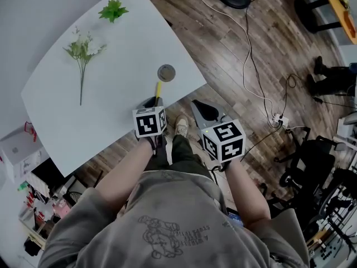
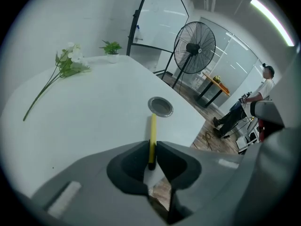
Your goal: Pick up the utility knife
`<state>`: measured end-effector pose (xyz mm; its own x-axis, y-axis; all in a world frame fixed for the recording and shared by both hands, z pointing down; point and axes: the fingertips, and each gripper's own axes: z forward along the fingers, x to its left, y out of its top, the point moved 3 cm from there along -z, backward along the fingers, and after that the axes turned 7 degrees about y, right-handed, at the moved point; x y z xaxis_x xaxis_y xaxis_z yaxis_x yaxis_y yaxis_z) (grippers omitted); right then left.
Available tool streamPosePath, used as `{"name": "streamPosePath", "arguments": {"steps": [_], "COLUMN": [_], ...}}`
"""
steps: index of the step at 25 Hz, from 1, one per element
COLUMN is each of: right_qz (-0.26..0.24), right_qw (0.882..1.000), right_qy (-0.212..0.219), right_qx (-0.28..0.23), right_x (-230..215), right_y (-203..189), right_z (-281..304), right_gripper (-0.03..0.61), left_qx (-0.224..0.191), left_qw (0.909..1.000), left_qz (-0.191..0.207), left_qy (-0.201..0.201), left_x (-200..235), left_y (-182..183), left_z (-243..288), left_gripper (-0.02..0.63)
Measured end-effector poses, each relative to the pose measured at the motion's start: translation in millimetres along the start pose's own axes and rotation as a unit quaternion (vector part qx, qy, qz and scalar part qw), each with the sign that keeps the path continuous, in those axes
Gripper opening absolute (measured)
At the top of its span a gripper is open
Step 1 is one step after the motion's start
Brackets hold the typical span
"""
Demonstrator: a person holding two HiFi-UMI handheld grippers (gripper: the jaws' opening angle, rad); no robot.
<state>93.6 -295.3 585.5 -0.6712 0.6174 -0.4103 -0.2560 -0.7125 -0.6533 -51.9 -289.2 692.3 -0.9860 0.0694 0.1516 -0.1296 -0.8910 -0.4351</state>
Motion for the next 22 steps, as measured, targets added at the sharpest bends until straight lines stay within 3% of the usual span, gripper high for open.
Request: {"name": "streamPosePath", "arguments": {"steps": [9,18,22], "right_qz": [-0.007,-0.025,-0.033], "right_qw": [1.0,0.999,0.998], "right_qy": [-0.001,-0.015,-0.014], "right_qx": [-0.008,-0.039,-0.06], "right_x": [10.1,22.8,36.4], "right_y": [5.5,29.0,44.3], "right_z": [2.7,-17.4,-32.6], "right_gripper": [0.029,0.029,0.029], "left_qx": [-0.009,-0.072,-0.091], "left_qw": [0.9975,0.984,0.9849], "left_qz": [0.069,0.162,0.14], "left_qy": [-0.014,-0.02,-0.045], "left_x": [7.2,7.2,3.3], "left_y": [0.4,32.6,49.8], "left_z": [-3.6,-46.8,-71.2], "left_gripper": [0.049,0.049,0.049]}}
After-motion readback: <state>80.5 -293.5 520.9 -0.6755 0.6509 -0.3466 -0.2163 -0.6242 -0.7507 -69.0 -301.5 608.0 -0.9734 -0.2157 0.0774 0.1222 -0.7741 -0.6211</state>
